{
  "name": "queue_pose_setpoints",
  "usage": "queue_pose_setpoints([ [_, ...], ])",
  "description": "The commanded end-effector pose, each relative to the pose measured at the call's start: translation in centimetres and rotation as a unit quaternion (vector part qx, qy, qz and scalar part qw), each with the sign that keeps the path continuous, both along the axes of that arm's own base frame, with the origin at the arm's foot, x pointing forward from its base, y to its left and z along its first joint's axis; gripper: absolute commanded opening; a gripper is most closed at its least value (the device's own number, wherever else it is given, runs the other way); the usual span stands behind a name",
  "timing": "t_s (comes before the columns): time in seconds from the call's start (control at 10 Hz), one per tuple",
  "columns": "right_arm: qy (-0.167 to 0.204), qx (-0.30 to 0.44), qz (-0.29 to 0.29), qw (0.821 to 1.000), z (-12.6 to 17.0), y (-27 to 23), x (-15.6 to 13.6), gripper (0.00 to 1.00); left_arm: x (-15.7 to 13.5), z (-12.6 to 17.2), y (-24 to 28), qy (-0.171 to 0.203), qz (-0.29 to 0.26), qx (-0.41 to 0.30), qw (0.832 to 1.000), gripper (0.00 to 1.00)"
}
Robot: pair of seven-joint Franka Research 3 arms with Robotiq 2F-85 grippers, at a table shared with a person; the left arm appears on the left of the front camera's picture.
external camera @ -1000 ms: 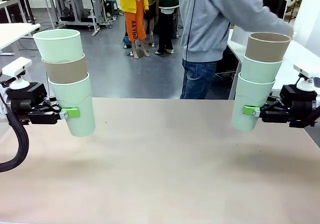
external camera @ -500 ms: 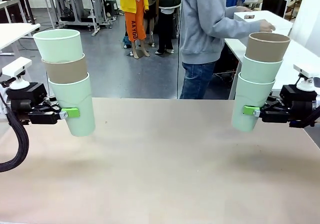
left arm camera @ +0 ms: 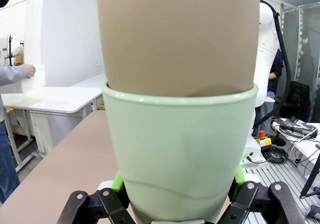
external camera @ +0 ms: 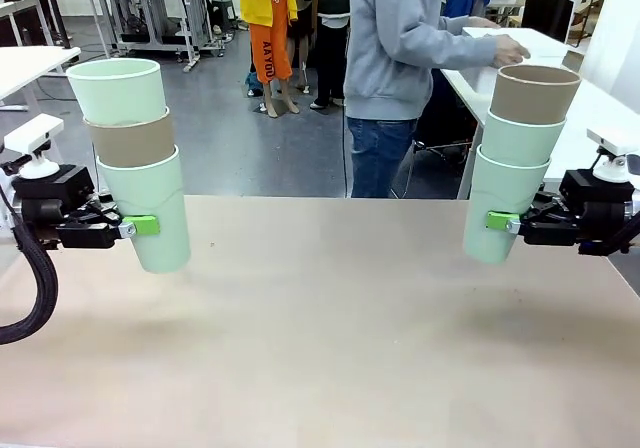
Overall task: Stack the cups and store them in the basket.
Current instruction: Place the stack of Reusable plastic cups into the Pantry Basket.
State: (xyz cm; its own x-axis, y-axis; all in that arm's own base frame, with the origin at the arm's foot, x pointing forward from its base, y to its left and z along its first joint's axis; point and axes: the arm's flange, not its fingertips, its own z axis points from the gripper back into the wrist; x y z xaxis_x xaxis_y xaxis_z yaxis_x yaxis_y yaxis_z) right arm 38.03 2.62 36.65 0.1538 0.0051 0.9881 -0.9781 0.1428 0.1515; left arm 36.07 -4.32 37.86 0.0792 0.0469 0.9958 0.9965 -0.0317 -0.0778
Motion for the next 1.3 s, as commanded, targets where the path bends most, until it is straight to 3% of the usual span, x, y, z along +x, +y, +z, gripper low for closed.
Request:
queue_pose_setpoints([
  [0.0,-0.008,0.002,-0.003,1.0,0.22,0.16,0.12,0.84,-0.07,0.38,-0.07,-0.006,-0.003,-0.004,1.0,0.87],
  [1.2,-0.008,0.002,-0.003,1.0,0.22,0.16,0.12,0.84,-0.07,0.38,-0.07,-0.006,-0.003,-0.004,1.0,0.87],
])
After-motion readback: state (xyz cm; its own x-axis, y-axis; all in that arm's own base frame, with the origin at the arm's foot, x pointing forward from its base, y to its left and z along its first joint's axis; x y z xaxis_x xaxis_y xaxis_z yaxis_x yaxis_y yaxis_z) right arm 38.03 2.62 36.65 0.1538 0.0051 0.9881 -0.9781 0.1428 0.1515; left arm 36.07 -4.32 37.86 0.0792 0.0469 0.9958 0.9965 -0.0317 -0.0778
